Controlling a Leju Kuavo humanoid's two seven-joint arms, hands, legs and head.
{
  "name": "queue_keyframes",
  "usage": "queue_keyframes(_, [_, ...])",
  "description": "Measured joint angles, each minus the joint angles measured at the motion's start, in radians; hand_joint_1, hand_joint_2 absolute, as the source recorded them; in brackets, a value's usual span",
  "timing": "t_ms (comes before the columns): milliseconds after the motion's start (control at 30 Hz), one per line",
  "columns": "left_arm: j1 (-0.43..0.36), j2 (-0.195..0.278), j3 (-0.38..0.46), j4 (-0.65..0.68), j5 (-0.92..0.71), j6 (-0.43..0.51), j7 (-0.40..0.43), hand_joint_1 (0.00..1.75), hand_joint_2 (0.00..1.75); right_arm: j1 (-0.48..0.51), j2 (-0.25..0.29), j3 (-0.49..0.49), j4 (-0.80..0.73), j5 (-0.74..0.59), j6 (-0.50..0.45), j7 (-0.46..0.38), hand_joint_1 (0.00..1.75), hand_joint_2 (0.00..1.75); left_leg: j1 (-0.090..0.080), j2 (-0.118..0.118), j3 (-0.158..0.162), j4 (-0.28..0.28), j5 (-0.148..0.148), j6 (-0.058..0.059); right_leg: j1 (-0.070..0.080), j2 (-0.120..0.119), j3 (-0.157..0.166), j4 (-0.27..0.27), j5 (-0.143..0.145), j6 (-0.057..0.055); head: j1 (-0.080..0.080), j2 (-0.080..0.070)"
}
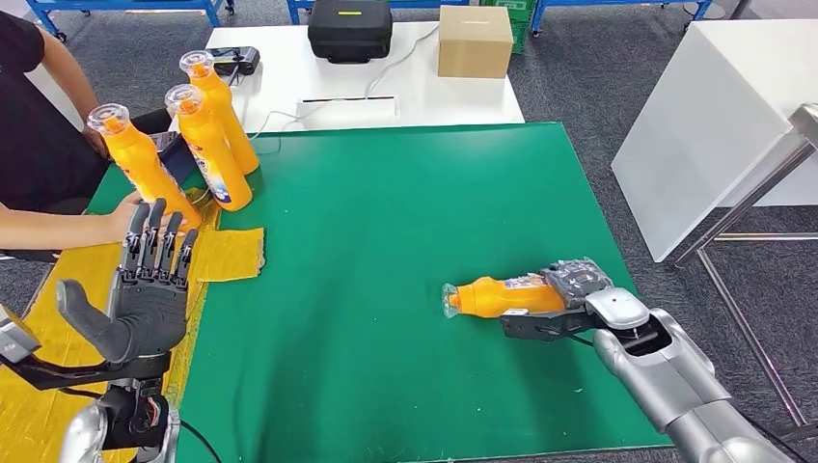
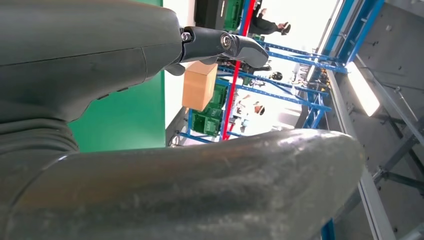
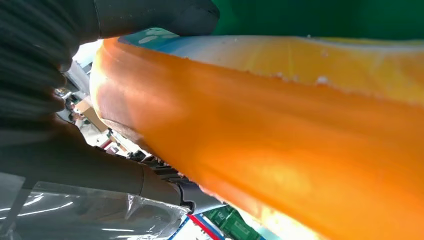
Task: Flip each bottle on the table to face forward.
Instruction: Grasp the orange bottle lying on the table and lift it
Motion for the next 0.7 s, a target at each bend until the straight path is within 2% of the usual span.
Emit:
queue_keyframes(133, [-0.002, 0.001, 0.0, 0.008, 0.001, -0.003, 0.004, 0.0, 0.0, -0.003, -0.008, 0.01, 0.001, -0.003, 0.003, -0.001, 1.75, 1.75, 0.0, 0.0, 0.0, 0.0, 0.0, 0.0, 0.0, 0.0, 0.0, 0.0, 0.0, 0.0, 0.0, 0.0])
queue_keyframes(267, [-0.005, 0.001, -0.002, 0.009, 0.003, 0.004, 0.021, 0.0, 0.0, -0.005, 0.006, 0.018, -0.005, -0.053, -0.009, 0.019, 1.75, 1.75, 0.001, 0.001, 0.0, 0.0, 0.0, 0.0, 0.0, 0.0, 0.001, 0.0, 0.0, 0.0, 0.0, 0.0])
queue_keyframes(333, [0.002, 0.001, -0.001, 0.008, 0.008, 0.002, 0.028, 0.0, 0.0, 0.011, 0.037, 0.005, -0.018, -0.117, -0.063, 0.052, 1.75, 1.75, 0.001, 0.001, 0.0, 0.0, 0.0, 0.0, 0.001, 0.001, 0.001, 0.0, 0.0, 0.0, 0.0, 0.0])
queue_keyframes(433, [0.035, -0.001, -0.001, 0.006, 0.024, -0.012, 0.042, 0.0, 0.0, 0.081, 0.141, -0.056, -0.087, -0.271, -0.196, 0.118, 1.75, 1.75, 0.002, 0.003, 0.0, -0.001, 0.0, 0.0, 0.002, 0.003, -0.001, 0.0, 0.0, 0.0, 0.0, 0.0])
queue_keyframes(567, [0.098, -0.013, -0.005, -0.011, 0.047, -0.041, 0.04, 0.0, 1.75, 0.19, 0.301, -0.106, -0.283, -0.511, -0.332, 0.126, 1.75, 1.75, 0.005, 0.001, -0.005, -0.001, 0.0, -0.001, 0.005, 0.001, -0.006, 0.001, -0.001, -0.001, 0.0, 0.0])
queue_keyframes(700, [0.13, -0.028, -0.023, -0.031, 0.052, -0.037, 0.042, 0.0, 1.75, 0.248, 0.398, -0.091, -0.444, -0.599, -0.397, 0.124, 1.75, 1.75, 0.006, 0.001, -0.007, -0.001, 0.0, -0.002, 0.006, 0.001, -0.007, 0.001, -0.001, -0.001, 0.0, 0.0])
